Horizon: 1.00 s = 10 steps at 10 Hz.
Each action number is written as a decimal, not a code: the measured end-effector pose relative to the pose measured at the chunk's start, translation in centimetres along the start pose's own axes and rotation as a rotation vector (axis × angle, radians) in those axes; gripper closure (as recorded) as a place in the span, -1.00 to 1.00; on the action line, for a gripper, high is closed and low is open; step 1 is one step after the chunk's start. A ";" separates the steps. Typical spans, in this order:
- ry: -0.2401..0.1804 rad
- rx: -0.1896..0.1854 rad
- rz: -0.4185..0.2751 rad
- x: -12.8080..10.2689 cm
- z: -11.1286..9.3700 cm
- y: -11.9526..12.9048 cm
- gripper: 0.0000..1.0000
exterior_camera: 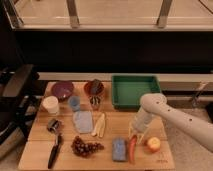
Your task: Place pepper in purple bowl
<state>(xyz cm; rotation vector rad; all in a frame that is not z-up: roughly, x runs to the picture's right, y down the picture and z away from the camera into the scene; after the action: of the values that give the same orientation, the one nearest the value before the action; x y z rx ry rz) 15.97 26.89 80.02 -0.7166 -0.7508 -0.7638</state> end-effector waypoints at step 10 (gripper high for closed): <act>0.250 0.110 -0.157 -0.8 -14.8 -5.2 1.00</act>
<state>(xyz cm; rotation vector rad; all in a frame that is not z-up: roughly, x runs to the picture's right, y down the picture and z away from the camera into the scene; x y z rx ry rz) 16.17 12.84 73.00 -0.4557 -0.6201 -0.9285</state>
